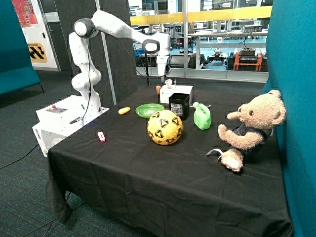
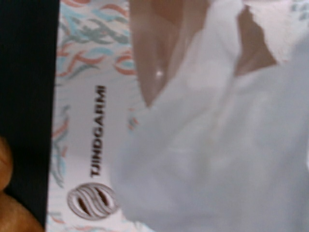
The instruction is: Dry the plate
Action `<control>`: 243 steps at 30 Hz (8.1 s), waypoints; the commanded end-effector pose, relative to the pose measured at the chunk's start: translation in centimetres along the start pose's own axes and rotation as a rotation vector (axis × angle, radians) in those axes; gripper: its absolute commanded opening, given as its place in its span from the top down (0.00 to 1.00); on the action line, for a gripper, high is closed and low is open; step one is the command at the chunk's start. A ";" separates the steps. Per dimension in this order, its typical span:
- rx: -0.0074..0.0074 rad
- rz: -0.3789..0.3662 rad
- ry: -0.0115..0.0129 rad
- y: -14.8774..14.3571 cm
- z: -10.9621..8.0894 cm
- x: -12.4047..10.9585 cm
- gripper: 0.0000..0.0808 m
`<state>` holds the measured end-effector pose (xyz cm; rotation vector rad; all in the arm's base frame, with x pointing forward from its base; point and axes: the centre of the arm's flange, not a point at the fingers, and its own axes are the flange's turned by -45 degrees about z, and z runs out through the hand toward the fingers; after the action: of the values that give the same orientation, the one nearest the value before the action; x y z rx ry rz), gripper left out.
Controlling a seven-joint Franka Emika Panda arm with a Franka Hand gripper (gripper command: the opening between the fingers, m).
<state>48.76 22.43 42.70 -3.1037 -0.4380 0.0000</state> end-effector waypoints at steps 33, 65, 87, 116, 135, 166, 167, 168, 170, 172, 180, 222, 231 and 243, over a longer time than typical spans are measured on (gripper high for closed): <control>-0.0071 -0.034 -0.0011 -1.6 3.6 3.6 0.21; -0.0071 -0.014 -0.0010 -0.5 6.0 3.2 1.00; -0.0071 -0.014 -0.0010 -1.6 5.3 2.8 1.00; -0.0071 0.007 -0.0010 0.8 1.9 4.5 1.00; -0.0071 -0.011 -0.0010 0.8 -1.3 4.8 1.00; -0.0071 0.019 -0.0009 12.8 -3.9 -0.3 1.00; -0.0071 0.015 -0.0009 13.1 -3.8 -0.5 1.00; -0.0071 0.008 -0.0010 13.5 -3.7 -0.7 1.00; -0.0071 0.001 -0.0010 14.4 -3.4 -1.2 1.00; -0.0071 0.007 -0.0010 15.3 -3.0 -1.8 1.00; -0.0071 -0.012 -0.0010 18.0 -1.1 -3.7 1.00; -0.0071 -0.004 -0.0010 23.0 9.0 -10.8 1.00; -0.0071 -0.050 -0.0012 22.4 10.0 -11.9 1.00; -0.0071 -0.062 -0.0012 20.7 10.7 -13.8 1.00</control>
<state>43.09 -2.06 32.45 -3.0996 -0.5003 0.0031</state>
